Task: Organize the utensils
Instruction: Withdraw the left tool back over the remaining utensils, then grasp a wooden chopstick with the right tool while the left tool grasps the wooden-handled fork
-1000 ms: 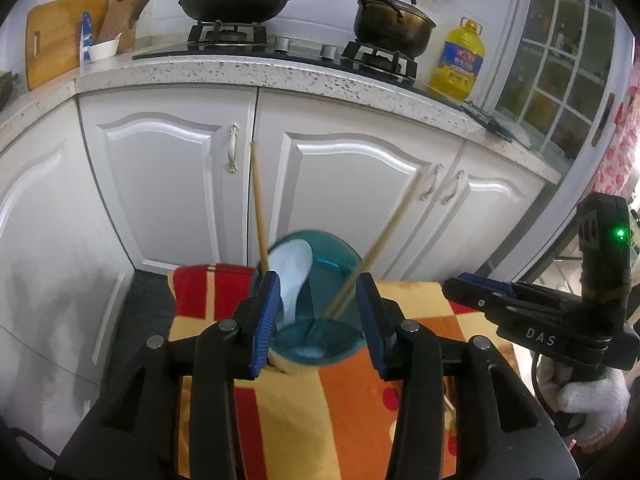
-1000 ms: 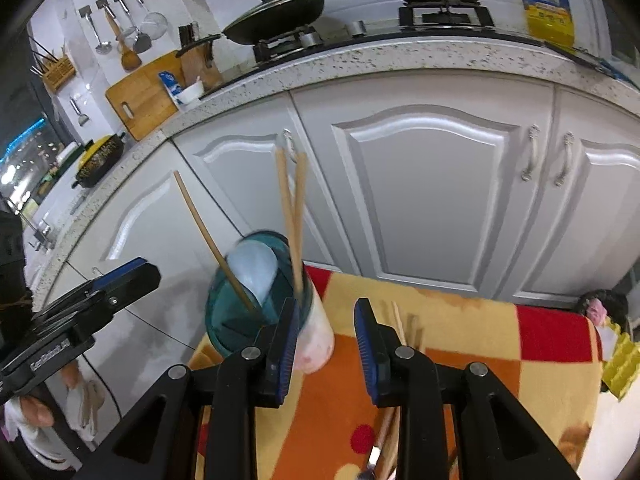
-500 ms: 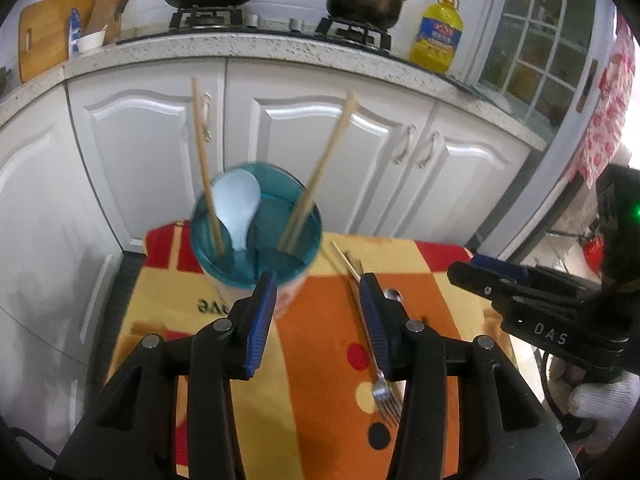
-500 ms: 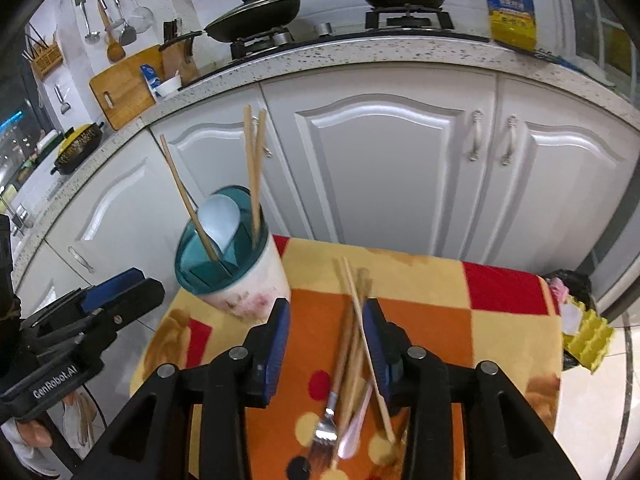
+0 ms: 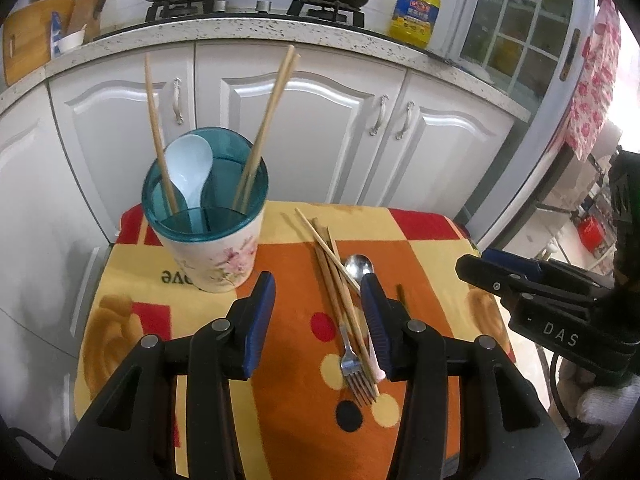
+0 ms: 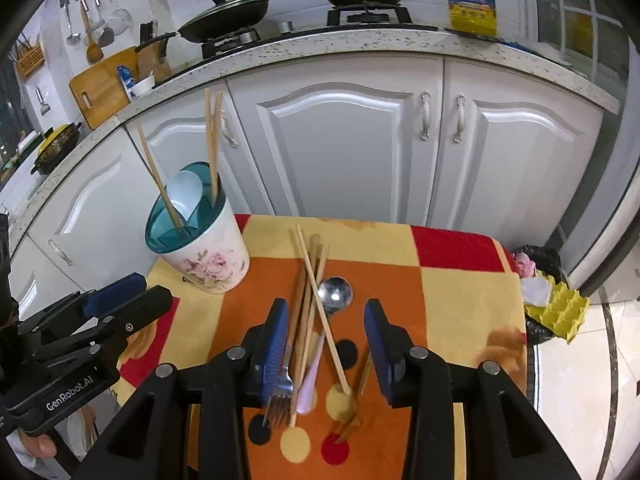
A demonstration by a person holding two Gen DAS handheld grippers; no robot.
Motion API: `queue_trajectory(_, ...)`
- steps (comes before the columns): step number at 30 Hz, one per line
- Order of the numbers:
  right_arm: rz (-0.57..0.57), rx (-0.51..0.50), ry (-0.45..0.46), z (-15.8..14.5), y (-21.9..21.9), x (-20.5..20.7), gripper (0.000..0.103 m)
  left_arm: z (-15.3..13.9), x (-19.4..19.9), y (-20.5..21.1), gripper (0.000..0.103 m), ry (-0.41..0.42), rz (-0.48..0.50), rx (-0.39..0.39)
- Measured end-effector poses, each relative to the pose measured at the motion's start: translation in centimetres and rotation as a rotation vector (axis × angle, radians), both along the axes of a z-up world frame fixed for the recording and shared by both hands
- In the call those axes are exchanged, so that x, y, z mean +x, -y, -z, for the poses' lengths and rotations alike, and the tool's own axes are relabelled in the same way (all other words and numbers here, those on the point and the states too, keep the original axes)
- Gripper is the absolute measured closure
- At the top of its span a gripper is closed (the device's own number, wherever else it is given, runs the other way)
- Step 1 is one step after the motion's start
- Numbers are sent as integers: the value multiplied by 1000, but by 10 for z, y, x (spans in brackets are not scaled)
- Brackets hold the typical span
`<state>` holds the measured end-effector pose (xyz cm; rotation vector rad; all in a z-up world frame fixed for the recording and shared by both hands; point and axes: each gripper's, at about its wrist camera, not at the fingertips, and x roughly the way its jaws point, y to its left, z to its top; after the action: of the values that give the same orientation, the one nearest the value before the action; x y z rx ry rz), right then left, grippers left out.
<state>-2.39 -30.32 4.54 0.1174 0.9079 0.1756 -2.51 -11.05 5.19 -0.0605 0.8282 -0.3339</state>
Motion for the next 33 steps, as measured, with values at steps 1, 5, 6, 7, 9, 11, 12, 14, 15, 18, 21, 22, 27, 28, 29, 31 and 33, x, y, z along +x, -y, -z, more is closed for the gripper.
queue_trajectory(1,4,0,-1,1,1,-1,65,1,-1,2,59,-2,4,2)
queue_trajectory(5,11,2,-12,5,5,-4,64,4,-2,5,58,-5,7,15)
queue_trajectory(6,12,1,-13,6,4,-5,63,4,-2,5,58,-6,6,19)
queue_trajectory(7,12,0,-15,7,4,-5,63,5,-2,6,57,-5,4,22)
queue_trajectory(9,10,5,-18,8,4,-6,63,7,-3,6,56,-4,1,28)
queue_trajectory(11,9,1,-22,10,4,-6,63,8,-2,7,56,-7,-1,34)
queue_trajectory(12,9,0,-23,11,5,-7,63,9,-2,7,56,-8,-2,35)
queue_trajectory(14,10,1,-28,13,5,-7,63,11,-2,8,56,-7,-3,40)
queue_trajectory(15,11,1,-30,13,5,-6,63,12,-2,8,56,-6,-2,44)
queue_trajectory(18,15,-2,-36,16,7,-6,63,15,-1,9,56,-11,0,49)
queue_trajectory(21,18,-2,-45,19,8,-6,62,18,1,8,55,-19,-1,51)
queue_trajectory(22,20,-1,-48,21,9,-5,62,19,2,8,54,-21,-3,50)
queue_trajectory(27,21,4,-69,30,11,-2,61,26,4,5,53,-36,-7,51)
queue_trajectory(28,21,6,-73,31,11,-1,61,28,5,3,53,-45,-10,44)
queue_trajectory(29,21,11,-80,35,11,0,61,30,7,0,53,-57,-13,33)
queue_trajectory(31,20,23,-98,41,13,3,61,37,11,-6,52,-91,-18,8)
queue_trajectory(33,13,41,-119,51,13,7,61,46,14,-12,51,-125,-22,-4)
